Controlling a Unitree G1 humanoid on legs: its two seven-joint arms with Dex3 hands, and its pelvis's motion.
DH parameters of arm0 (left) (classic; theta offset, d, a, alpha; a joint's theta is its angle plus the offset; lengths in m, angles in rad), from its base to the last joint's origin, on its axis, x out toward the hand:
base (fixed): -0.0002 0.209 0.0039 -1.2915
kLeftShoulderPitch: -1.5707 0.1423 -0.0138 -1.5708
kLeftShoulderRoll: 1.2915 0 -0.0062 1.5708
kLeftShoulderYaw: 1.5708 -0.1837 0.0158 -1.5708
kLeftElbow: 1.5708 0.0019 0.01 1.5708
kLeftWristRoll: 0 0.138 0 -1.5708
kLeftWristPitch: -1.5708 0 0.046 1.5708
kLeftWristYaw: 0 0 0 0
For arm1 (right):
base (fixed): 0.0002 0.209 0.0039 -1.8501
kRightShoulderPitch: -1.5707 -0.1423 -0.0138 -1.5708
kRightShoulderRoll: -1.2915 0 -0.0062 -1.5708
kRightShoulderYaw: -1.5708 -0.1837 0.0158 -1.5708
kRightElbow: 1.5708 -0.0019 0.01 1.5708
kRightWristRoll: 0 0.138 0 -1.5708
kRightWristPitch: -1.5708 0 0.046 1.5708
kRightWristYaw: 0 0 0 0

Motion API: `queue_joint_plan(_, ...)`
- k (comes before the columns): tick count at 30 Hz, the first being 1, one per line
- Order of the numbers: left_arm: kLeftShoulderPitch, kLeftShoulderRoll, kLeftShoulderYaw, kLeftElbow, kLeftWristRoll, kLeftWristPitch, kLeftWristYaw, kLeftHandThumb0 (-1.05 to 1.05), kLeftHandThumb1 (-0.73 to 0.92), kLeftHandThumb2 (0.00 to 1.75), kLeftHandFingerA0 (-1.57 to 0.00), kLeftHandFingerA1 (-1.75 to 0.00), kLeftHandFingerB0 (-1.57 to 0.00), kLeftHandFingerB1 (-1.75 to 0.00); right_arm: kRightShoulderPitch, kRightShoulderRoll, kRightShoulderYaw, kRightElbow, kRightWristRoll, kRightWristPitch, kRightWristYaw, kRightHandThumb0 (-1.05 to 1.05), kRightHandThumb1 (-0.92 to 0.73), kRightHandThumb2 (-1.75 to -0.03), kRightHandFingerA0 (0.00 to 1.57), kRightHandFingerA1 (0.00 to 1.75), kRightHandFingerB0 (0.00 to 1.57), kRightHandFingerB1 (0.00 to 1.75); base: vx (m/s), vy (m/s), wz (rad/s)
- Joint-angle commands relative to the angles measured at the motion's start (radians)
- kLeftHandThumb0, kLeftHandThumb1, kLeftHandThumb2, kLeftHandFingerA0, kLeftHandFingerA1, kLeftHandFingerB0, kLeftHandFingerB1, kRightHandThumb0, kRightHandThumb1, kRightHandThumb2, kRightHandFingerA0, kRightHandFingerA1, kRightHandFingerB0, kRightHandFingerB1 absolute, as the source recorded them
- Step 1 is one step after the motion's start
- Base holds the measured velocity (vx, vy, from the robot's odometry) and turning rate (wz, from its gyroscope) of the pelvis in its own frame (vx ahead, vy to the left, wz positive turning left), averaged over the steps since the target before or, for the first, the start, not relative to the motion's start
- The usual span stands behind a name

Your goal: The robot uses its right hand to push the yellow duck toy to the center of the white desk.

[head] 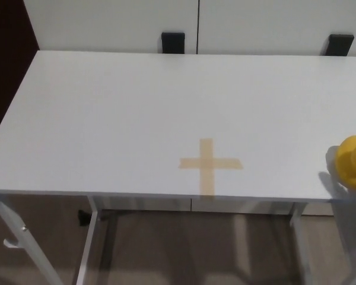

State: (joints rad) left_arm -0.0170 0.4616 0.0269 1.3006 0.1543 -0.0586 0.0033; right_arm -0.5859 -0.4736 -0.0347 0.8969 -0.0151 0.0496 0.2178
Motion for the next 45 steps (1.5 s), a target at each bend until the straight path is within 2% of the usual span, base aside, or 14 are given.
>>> queue_joint_plan(1,-0.003,0.004,0.002,0.002,0.001,-0.007,0.001,-0.14,0.5,1.01,-0.88,-0.89,-0.88,-0.89,-0.055,-0.009,0.031,0.049,-0.051,-0.029,0.002,-0.8,-0.92,-0.7,0.07,0.33,0.14,0.26,0.0,0.0,0.0)
queue_joint_plan(10,0.015,0.002,-0.024,0.002,0.021,-0.029,0.003,-0.13,0.57,0.87,-0.88,-0.87,-0.91,-0.87,-0.036,0.042,0.082,0.017,-0.082,-0.063,0.002,-0.82,-0.92,-0.72,0.11,0.42,0.18,0.33,0.0,0.0,0.0)
queue_joint_plan(11,0.017,0.0,-0.022,0.003,0.016,-0.027,0.002,-0.13,0.58,0.85,-0.86,-0.85,-0.88,-0.85,-0.035,0.053,0.097,0.012,-0.094,-0.062,-0.001,-0.36,-0.5,-1.11,0.02,0.52,0.0,0.49,0.0,0.0,0.0)
queue_joint_plan(17,0.017,-0.002,-0.017,0.003,0.006,-0.016,-0.002,-0.14,0.58,0.85,-0.87,-0.89,-0.88,-0.86,-0.037,0.074,0.127,-0.003,-0.111,-0.047,-0.006,-0.36,-0.51,-1.12,0.02,0.53,0.0,0.49,0.0,0.0,0.0)
queue_joint_plan(18,0.014,-0.003,-0.014,0.004,0.003,-0.007,0.0,-0.14,0.58,0.86,-0.9,-0.89,-0.89,-0.86,-0.035,0.082,0.126,-0.01,-0.108,-0.045,-0.008,-0.81,-0.92,-0.71,0.1,0.43,0.18,0.33,0.0,0.0,0.0)
queue_joint_plan(20,0.014,-0.002,-0.013,0.006,0.003,-0.008,0.001,-0.11,0.57,0.89,-0.88,-0.87,-0.87,-0.84,-0.034,0.092,0.127,-0.01,-0.107,-0.048,-0.014,-0.79,-0.92,-0.73,0.12,0.43,0.16,0.33,0.0,0.0,0.0)
queue_joint_plan(21,0.017,-0.001,-0.012,0.01,0.003,-0.012,0.002,-0.12,0.56,0.89,-0.89,-0.85,-0.88,-0.83,-0.026,0.109,0.125,-0.009,-0.105,-0.053,-0.022,-0.37,-0.51,-1.12,0.01,0.52,0.0,0.49,0.0,0.0,0.0)
queue_joint_plan(24,0.021,0.0,-0.011,0.009,0.003,-0.02,-0.001,-0.14,0.53,0.89,-0.9,-0.89,-0.91,-0.87,-0.011,0.128,0.118,-0.008,-0.098,-0.068,-0.028,-0.36,-0.52,-1.13,0.01,0.52,0.0,0.49,0.0,0.0,0.0)
queue_joint_plan(27,0.022,-0.002,-0.013,0.008,0.005,-0.017,0.001,-0.15,0.59,0.82,-0.88,-0.86,-0.87,-0.85,0.013,0.152,0.105,-0.023,-0.09,-0.062,-0.043,-0.81,-0.92,-0.73,0.09,0.42,0.18,0.33,0.0,0.0,0.0)
queue_joint_plan(29,0.022,-0.005,-0.021,0.006,0.012,-0.01,0.002,-0.13,0.58,0.86,-0.89,-0.86,-0.89,-0.85,0.044,0.196,0.072,-0.033,-0.053,-0.049,-0.061,-0.36,-0.5,-1.11,0.02,0.52,0.0,0.48,0.0,0.0,0.0)
queue_joint_plan(31,0.023,-0.005,-0.028,0.005,0.018,-0.012,0.006,-0.14,0.57,0.84,-0.88,-0.86,-0.87,-0.84,0.055,0.217,0.063,-0.039,-0.057,-0.053,-0.076,-0.84,-0.91,-0.74,0.1,0.43,0.2,0.35,0.0,0.0,0.0)
queue_joint_plan(42,0.037,-0.004,-0.029,-0.003,0.012,-0.015,0.004,-0.12,0.57,0.88,-0.85,-0.86,-0.88,-0.86,0.047,0.31,0.028,-0.079,-0.049,-0.039,-0.146,-0.82,-0.92,-0.73,0.11,0.43,0.21,0.34,0.0,0.0,0.0)
queue_joint_plan(43,0.039,-0.004,-0.031,-0.004,0.013,-0.019,0.002,-0.14,0.54,0.9,-0.88,-0.89,-0.91,-0.89,0.045,0.329,0.025,-0.084,-0.047,-0.044,-0.159,-0.37,-0.51,-1.12,0.02,0.53,0.0,0.49,0.0,0.0,0.0)
queue_joint_plan(45,0.04,-0.004,-0.034,-0.005,0.014,-0.024,0.0,-0.14,0.54,0.9,-0.88,-0.89,-0.91,-0.89,0.044,0.351,0.021,-0.089,-0.046,-0.052,-0.174,-0.37,-0.51,-1.12,0.02,0.53,0.0,0.49,0.0,0.0,0.0)
